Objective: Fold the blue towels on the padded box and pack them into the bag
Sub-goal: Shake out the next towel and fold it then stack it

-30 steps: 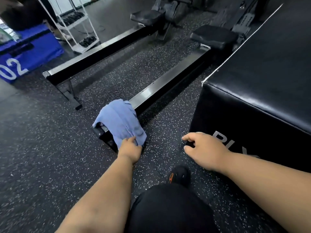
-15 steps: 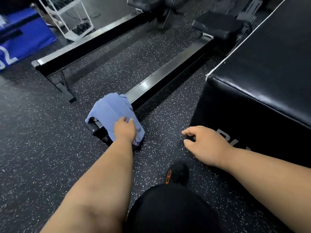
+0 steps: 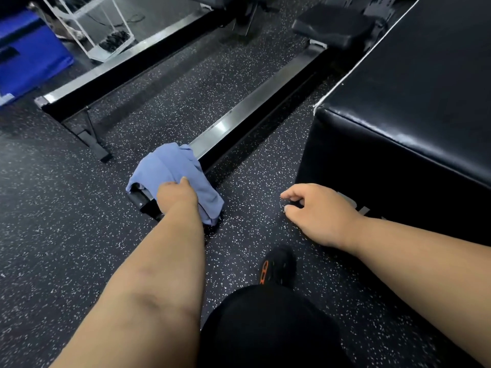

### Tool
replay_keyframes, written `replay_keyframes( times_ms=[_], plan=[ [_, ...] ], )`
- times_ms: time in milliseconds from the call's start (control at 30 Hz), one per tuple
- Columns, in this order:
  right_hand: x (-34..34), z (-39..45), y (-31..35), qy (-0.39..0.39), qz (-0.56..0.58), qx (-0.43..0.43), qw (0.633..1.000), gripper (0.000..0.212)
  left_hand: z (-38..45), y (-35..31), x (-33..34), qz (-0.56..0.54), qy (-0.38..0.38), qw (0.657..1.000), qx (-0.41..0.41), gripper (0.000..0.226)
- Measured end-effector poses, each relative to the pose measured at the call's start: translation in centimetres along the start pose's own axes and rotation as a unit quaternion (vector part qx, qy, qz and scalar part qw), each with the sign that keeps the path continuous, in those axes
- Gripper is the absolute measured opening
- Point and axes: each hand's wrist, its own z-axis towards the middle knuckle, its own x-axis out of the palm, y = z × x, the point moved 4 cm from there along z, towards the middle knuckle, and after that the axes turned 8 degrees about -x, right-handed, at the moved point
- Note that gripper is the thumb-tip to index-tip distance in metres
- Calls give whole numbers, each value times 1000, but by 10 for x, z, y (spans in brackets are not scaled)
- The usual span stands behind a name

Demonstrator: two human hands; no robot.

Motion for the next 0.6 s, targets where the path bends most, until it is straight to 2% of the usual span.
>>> replay_keyframes(
  times_ms=[200, 267, 367, 433, 600],
  plan=[
    [-4, 8, -2, -1, -3, 13, 1000, 34, 7, -3, 10, -11, 24, 1000, 4, 32],
    [-3, 11, -4, 4, -1, 16, 1000, 33, 2, -3, 7, 11, 15, 1000, 0, 29],
    [-1, 13, -5, 9, -2, 12, 1000, 30, -6, -1, 2, -52, -21, 998, 4, 27],
    [2, 15, -5, 10, 8, 4, 1000, 31, -8, 0, -2, -76, -52, 996, -1, 37],
    [9, 21, -7, 23, 20, -2, 1000, 32, -1, -3, -1, -41, -30, 998, 20, 26]
  ],
)
